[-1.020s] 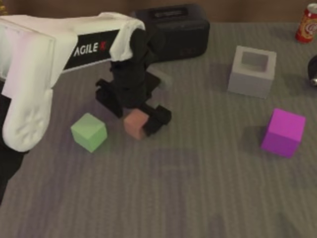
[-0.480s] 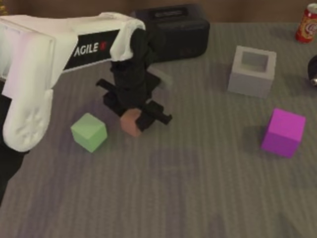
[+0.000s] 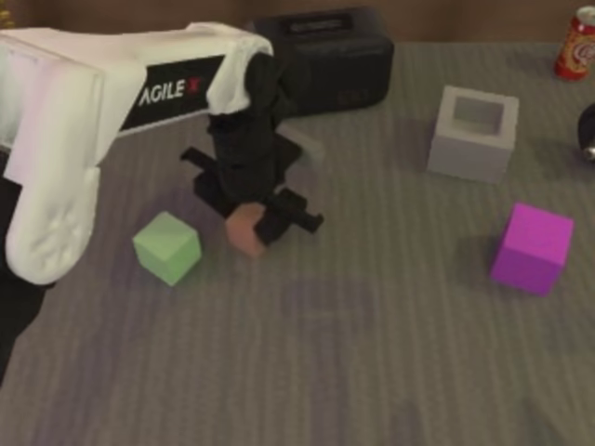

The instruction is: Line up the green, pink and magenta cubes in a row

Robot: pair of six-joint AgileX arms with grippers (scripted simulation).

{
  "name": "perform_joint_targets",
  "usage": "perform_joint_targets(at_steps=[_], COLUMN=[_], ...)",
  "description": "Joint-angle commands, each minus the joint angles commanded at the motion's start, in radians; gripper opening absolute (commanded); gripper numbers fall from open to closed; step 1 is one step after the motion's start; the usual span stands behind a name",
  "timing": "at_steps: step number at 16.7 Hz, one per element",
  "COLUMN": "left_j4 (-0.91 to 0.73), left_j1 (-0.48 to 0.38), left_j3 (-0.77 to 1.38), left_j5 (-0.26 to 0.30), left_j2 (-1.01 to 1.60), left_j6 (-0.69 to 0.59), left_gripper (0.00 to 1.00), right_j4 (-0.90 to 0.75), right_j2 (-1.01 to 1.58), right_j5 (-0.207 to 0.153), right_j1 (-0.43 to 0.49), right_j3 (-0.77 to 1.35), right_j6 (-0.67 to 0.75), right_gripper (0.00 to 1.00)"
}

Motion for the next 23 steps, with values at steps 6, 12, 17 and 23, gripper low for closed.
perform_joint_targets(at_steps=[6, 12, 17, 23], left_j4=[-0.190, -0.228, -0.256, -0.342], left_j1=[0.015, 0.014, -0.041, -0.204], left_j3=[0.135, 0.166, 0.217, 0.342], left_j5=[-0.003, -0.001, -0.008, -0.020], left_j2=[-0.044, -0.059, -0.032, 0.030], left_j6=[-0.002, -0.001, -0.112, -0.543], left_gripper=[0.00, 0.00, 0.00, 0.00], right_j4=[0.000, 0.000, 0.000, 0.000], right_j2=[0.000, 0.000, 0.000, 0.000], right_j5=[0.000, 0.000, 0.000, 0.000], right_j1=[0.000, 0.000, 0.000, 0.000], right_j3=[0.000, 0.000, 0.000, 0.000], right_j6=[0.000, 0.000, 0.000, 0.000], right_gripper=[1.00, 1.00, 1.00, 1.00])
